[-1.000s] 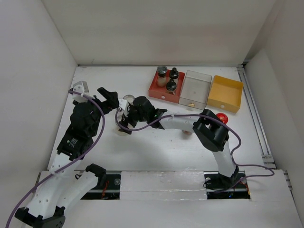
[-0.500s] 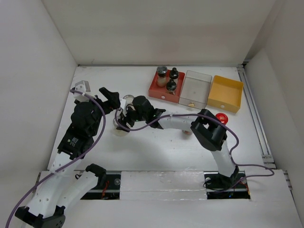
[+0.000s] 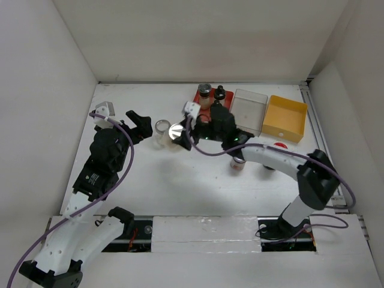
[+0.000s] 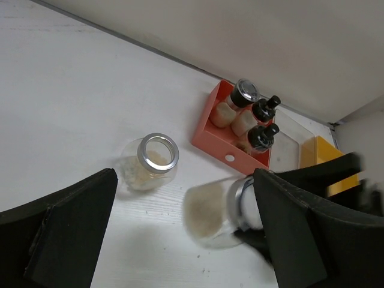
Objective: Organize the condiment bottles
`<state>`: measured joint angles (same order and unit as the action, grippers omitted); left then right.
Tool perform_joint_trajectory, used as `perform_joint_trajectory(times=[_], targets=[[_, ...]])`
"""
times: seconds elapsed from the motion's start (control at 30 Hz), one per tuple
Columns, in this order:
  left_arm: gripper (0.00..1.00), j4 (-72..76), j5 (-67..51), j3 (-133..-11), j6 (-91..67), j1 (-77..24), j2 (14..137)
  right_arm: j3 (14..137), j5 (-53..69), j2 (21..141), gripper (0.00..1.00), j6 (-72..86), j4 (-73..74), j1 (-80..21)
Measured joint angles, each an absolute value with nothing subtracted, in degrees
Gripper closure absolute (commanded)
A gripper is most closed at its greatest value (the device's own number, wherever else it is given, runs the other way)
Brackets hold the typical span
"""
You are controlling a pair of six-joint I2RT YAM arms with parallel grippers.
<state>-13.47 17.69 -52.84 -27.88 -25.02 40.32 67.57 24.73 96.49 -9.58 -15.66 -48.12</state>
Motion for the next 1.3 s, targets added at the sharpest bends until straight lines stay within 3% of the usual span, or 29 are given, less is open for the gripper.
perform_joint_trajectory(times=[0.17, 0.33, 0.63, 0.97, 1.07, 1.3], targets=[[0.07, -13.5, 17.6, -52.8, -27.9, -25.0, 40.3, 65.3, 21.0, 85.5, 0.53, -9.3, -17.1, -36.6], [0.07, -13.5, 17.1, -52.8, -27.9, -25.0, 40.3, 64.6, 14.0, 83.4, 0.53, -9.3, -16.8, -24.9], [0.07, -13.5, 16.9, -52.8, -27.9, -25.0, 40.7, 71.9, 11.1, 99.2, 0.53, -9.2, -14.3, -10.7], [0.07, -13.1, 16.9, -52.8, -27.4, -25.0, 41.5, 82.0, 11.7, 114.3, 0.52, -8.7, -13.3, -6.1], [0.07, -13.0, 16.9, -52.8, -27.4, -25.0, 42.0, 83.6, 12.0, 116.9, 0.48, -8.5, -13.2, -6.1], [0.07, -13.1, 16.9, -52.8, -27.3, -25.0, 43.0, 84.5, 11.9, 119.2, 0.23, -7.9, -13.6, -6.1]])
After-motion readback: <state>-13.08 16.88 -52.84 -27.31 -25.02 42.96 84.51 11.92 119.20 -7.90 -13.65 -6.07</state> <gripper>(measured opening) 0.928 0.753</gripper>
